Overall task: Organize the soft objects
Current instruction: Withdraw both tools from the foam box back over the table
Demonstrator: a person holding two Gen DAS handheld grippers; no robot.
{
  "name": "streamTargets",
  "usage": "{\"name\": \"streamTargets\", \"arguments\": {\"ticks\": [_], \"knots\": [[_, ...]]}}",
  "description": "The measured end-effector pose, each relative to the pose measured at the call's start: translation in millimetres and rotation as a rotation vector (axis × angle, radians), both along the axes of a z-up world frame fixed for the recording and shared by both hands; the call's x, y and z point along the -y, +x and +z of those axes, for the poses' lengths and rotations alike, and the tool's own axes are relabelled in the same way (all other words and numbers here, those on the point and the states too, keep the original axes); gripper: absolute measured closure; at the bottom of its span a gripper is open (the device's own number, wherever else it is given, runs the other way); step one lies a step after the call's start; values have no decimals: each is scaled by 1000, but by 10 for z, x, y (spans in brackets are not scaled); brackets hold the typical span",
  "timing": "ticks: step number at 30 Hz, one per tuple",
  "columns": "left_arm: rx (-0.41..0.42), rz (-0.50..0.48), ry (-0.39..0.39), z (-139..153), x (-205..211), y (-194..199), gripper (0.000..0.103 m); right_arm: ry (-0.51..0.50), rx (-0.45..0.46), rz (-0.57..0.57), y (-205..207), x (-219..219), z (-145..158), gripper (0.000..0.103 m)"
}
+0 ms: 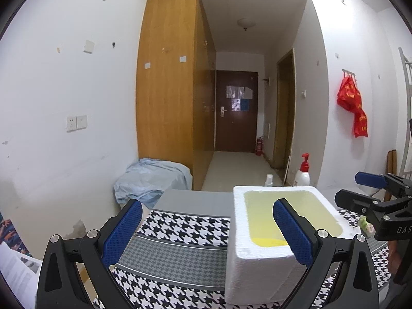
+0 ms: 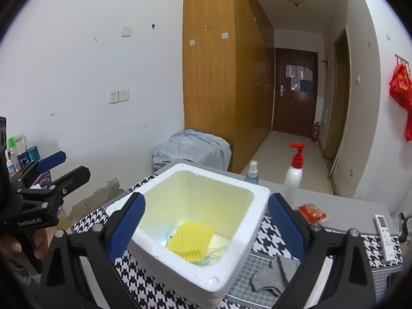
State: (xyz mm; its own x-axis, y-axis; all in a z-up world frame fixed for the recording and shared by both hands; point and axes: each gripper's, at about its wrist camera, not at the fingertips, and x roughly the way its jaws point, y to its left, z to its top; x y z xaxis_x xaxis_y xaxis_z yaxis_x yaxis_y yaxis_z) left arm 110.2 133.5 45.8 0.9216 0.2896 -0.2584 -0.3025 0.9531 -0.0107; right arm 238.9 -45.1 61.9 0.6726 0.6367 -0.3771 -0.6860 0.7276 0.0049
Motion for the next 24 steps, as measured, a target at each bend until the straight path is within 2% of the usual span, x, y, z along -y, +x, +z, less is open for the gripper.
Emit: {"name": "streamTargets", "arguments": {"ticks": [24], "knots": [[37, -154, 34, 145, 616, -80, 1, 47, 86, -129, -323, 689, 161, 1]]}}
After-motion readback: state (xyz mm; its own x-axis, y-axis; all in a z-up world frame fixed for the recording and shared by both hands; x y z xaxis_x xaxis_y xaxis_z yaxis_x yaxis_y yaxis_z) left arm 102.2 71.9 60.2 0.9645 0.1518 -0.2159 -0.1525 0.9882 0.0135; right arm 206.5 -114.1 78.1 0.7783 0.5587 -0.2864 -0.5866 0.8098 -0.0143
